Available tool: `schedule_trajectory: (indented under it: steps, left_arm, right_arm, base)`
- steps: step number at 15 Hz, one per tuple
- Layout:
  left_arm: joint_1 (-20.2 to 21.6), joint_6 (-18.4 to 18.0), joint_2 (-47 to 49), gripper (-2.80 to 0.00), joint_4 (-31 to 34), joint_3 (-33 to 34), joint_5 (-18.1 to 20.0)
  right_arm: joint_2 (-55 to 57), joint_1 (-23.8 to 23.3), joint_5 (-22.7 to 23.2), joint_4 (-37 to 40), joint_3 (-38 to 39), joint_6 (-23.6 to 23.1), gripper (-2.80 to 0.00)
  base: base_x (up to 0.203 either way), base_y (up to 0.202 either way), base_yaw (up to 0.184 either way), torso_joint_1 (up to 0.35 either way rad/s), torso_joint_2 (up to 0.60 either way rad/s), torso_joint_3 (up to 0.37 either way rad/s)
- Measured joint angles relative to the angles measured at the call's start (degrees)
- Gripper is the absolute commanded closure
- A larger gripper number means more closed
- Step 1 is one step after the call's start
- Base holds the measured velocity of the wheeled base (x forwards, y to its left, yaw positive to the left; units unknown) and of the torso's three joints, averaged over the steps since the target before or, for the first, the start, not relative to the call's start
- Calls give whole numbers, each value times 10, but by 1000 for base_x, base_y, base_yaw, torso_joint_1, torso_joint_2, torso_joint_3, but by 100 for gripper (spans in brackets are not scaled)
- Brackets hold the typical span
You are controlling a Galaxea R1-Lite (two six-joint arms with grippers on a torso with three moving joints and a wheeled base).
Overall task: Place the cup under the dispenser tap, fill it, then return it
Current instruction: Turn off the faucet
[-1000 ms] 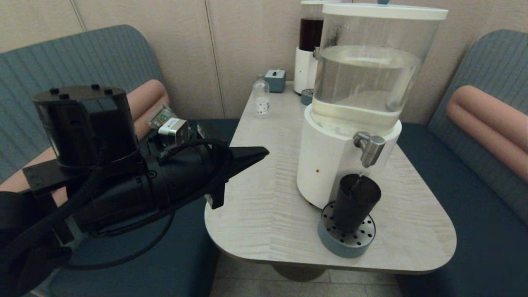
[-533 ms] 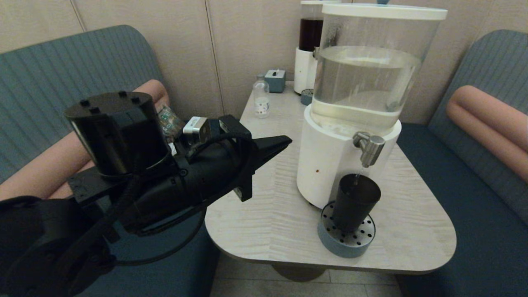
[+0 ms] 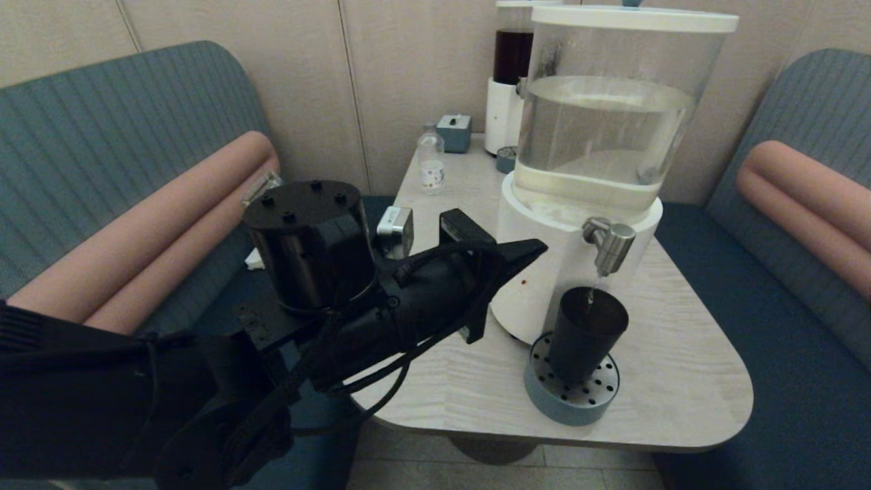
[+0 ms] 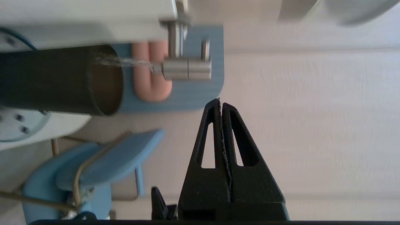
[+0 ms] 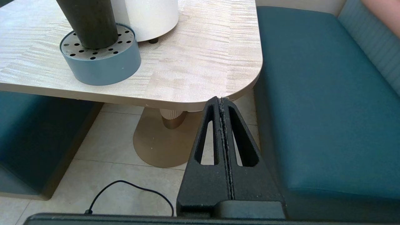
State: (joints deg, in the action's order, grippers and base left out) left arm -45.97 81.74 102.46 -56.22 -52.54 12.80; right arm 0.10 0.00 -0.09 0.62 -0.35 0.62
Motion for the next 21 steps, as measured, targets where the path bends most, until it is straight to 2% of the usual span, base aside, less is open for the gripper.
schedule_trajectory:
  steps: [6,21]
  left_arm:
    - [-23,0,58,0,-1,-52,4]
    - [-3,-13,116,0,-18,-131,13]
  right_arm:
    - [0,0,0,0,0,0,0]
    - [0,0,0,0,0,0,0]
  base:
    - [0,0,0,0,0,0]
    - [0,0,0,0,0,0]
